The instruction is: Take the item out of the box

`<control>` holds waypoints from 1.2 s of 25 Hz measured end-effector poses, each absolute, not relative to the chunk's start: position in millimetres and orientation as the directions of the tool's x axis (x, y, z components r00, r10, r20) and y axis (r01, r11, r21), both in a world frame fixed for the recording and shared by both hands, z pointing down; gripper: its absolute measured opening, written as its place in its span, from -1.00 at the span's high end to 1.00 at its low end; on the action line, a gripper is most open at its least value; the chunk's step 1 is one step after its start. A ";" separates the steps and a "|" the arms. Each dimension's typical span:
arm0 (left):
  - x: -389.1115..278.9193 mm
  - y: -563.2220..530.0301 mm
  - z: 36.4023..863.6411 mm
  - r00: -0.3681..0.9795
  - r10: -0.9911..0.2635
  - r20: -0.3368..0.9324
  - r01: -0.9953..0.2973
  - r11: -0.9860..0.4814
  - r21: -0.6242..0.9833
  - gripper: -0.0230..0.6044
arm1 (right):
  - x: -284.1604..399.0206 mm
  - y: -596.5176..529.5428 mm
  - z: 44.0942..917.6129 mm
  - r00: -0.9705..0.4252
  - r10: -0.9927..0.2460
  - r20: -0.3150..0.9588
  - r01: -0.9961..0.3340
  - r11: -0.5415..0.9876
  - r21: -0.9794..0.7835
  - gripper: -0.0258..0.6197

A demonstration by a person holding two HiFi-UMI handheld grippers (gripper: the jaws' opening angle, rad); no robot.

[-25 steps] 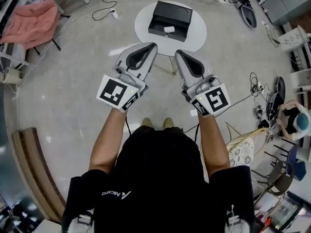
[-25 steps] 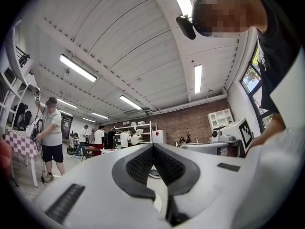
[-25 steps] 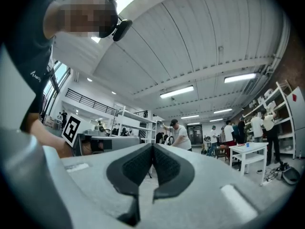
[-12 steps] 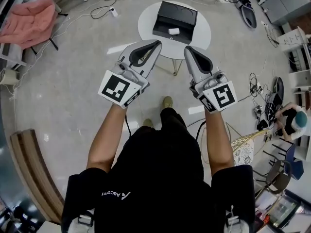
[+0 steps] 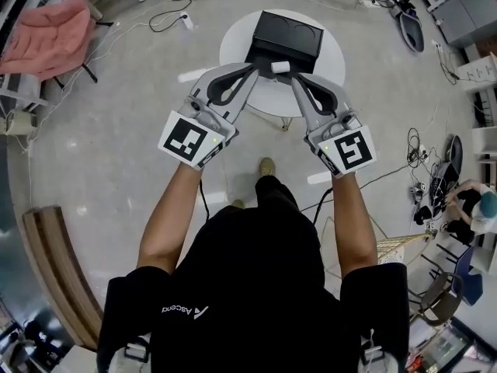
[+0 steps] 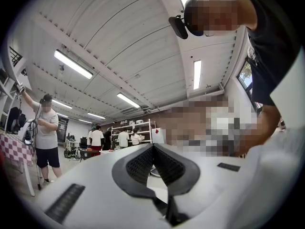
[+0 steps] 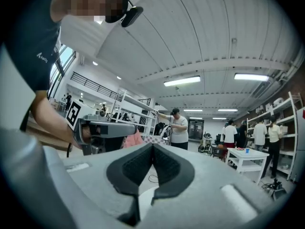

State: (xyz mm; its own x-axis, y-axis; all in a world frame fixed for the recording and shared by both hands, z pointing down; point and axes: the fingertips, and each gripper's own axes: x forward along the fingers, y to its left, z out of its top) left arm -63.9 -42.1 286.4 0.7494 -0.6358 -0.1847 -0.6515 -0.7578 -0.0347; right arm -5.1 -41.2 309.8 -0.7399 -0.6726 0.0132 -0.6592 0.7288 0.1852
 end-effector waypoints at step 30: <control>-26.4 -250.1 446.7 0.710 -0.702 0.056 -0.705 -0.708 0.050 0.93 | 20.1 -245.9 568.8 -0.624 -0.246 0.742 -0.064 0.962 0.265 0.60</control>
State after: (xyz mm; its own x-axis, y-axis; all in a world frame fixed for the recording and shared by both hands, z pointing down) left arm -26.4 -250.1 446.7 0.7097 -0.7023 0.0556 -0.7045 -0.7079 0.0501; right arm 20.1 -245.9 568.8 -0.6241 -0.2457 0.7417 -0.0635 0.9621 0.2652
